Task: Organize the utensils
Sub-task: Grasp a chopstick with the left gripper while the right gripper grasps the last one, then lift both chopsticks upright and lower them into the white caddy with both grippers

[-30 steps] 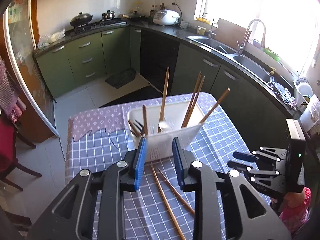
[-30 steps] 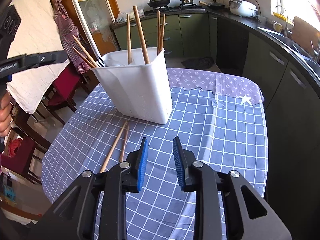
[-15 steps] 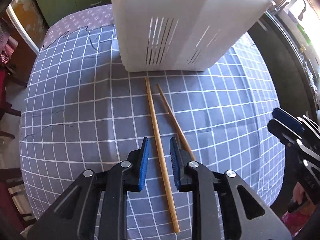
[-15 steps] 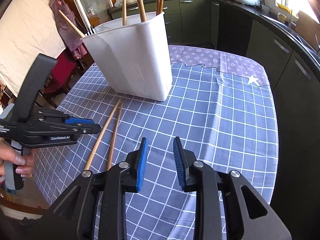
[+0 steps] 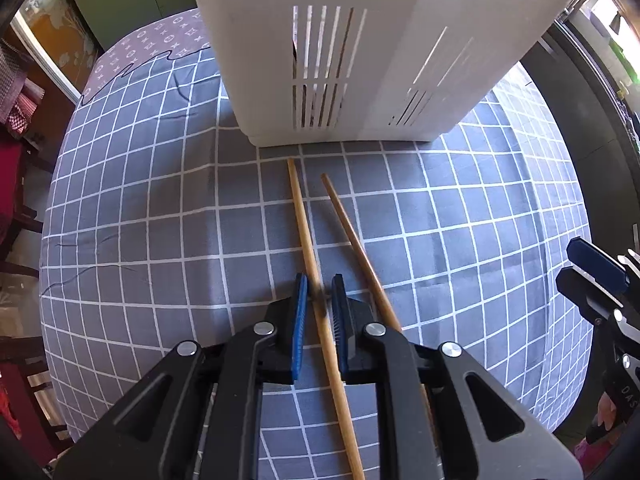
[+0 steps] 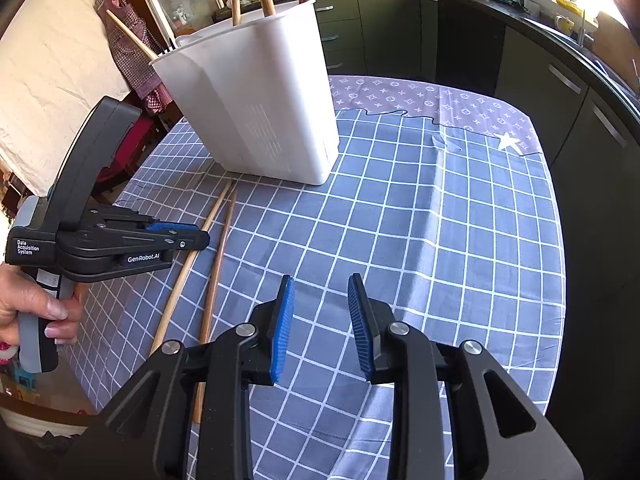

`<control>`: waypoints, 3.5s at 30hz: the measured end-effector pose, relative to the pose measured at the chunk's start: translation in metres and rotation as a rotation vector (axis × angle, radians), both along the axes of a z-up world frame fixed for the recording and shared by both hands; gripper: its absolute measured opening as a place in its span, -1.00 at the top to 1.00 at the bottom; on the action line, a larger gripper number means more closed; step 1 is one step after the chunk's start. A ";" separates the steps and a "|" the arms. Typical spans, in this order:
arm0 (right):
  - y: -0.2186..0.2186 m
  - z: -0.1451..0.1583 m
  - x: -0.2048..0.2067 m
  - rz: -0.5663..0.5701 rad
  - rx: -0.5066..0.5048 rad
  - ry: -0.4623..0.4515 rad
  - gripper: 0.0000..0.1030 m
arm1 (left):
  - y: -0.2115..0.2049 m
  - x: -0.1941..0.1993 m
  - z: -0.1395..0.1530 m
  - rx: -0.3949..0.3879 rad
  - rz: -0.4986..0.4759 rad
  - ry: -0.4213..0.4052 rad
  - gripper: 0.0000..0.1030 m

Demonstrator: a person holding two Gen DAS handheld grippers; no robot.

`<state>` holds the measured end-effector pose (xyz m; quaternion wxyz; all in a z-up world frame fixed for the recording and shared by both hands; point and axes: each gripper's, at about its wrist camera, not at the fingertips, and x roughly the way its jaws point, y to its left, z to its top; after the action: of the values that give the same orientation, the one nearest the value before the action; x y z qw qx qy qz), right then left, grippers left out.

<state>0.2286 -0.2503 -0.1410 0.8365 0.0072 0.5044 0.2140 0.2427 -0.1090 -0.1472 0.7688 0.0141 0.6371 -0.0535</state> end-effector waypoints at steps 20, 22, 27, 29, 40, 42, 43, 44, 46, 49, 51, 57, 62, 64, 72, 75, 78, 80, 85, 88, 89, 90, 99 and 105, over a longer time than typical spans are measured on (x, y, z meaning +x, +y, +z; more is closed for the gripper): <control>0.065 -0.011 0.008 0.114 -0.098 0.043 0.41 | 0.058 -0.072 0.109 -0.046 -0.111 -0.358 0.86; 0.079 -0.015 0.012 0.136 -0.106 0.056 0.41 | 0.060 -0.082 0.114 -0.047 -0.125 -0.381 0.86; 0.113 -0.026 0.026 0.184 -0.116 0.108 0.41 | 0.062 -0.100 0.120 -0.049 -0.143 -0.427 0.86; 0.125 -0.029 0.031 0.193 -0.134 0.113 0.41 | 0.065 -0.106 0.123 -0.055 -0.153 -0.439 0.86; 0.158 -0.044 0.054 0.187 -0.227 0.141 0.55 | 0.062 -0.117 0.128 -0.065 -0.198 -0.462 0.86; 0.160 -0.045 0.056 0.181 -0.235 0.143 0.78 | 0.061 -0.118 0.127 -0.065 -0.205 -0.463 0.86; 0.160 -0.045 0.056 0.181 -0.235 0.143 0.83 | 0.061 -0.118 0.127 -0.063 -0.207 -0.465 0.86; 0.159 -0.045 0.057 0.182 -0.230 0.144 0.85 | 0.061 -0.119 0.128 -0.064 -0.209 -0.466 0.86; 0.156 -0.045 0.056 0.183 -0.219 0.144 0.87 | 0.060 -0.119 0.128 -0.064 -0.216 -0.467 0.86; 0.146 -0.039 0.049 0.181 -0.192 0.122 0.88 | 0.060 -0.120 0.128 -0.069 -0.221 -0.468 0.86; 0.136 -0.028 0.042 0.173 -0.165 0.096 0.88 | 0.059 -0.121 0.129 -0.069 -0.226 -0.471 0.86; 0.098 0.019 0.013 0.136 -0.070 -0.020 0.88 | 0.057 -0.124 0.130 -0.068 -0.246 -0.484 0.87; 0.068 0.057 -0.015 0.105 -0.005 -0.112 0.88 | 0.056 -0.127 0.133 -0.076 -0.261 -0.495 0.87; 0.058 0.071 -0.026 0.095 0.015 -0.146 0.88 | 0.056 -0.128 0.135 -0.075 -0.263 -0.499 0.88; 0.047 0.092 -0.043 0.093 0.034 -0.204 0.88 | 0.057 -0.127 0.140 -0.079 -0.264 -0.509 0.88; 0.045 0.096 -0.047 0.096 0.042 -0.212 0.88 | 0.057 -0.126 0.141 -0.079 -0.265 -0.509 0.88; 0.046 0.098 -0.048 0.099 0.048 -0.219 0.88 | 0.058 -0.125 0.144 -0.080 -0.267 -0.516 0.88; 0.047 0.099 -0.049 0.104 0.050 -0.222 0.88 | 0.058 -0.125 0.146 -0.080 -0.268 -0.521 0.88; 0.047 0.100 -0.050 0.109 0.054 -0.225 0.88 | 0.058 -0.123 0.148 -0.083 -0.268 -0.527 0.88; 0.047 0.102 -0.050 0.113 0.059 -0.230 0.88 | 0.058 -0.122 0.150 -0.084 -0.268 -0.533 0.88; 0.047 0.103 -0.050 0.114 0.060 -0.233 0.88 | 0.057 -0.122 0.150 -0.084 -0.268 -0.535 0.88; 0.047 0.103 -0.049 0.113 0.061 -0.235 0.88 | 0.057 -0.122 0.151 -0.084 -0.267 -0.538 0.88; 0.047 0.110 -0.035 0.103 0.077 -0.247 0.88 | 0.054 -0.112 0.161 -0.081 -0.269 -0.570 0.88; 0.048 0.120 -0.024 0.102 0.104 -0.256 0.88 | 0.053 -0.103 0.170 -0.079 -0.268 -0.594 0.88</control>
<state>0.2049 -0.2025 -0.0210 0.8805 -0.0027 0.3817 0.2811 0.1393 -0.0563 0.0233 0.9071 0.0827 0.3751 -0.1723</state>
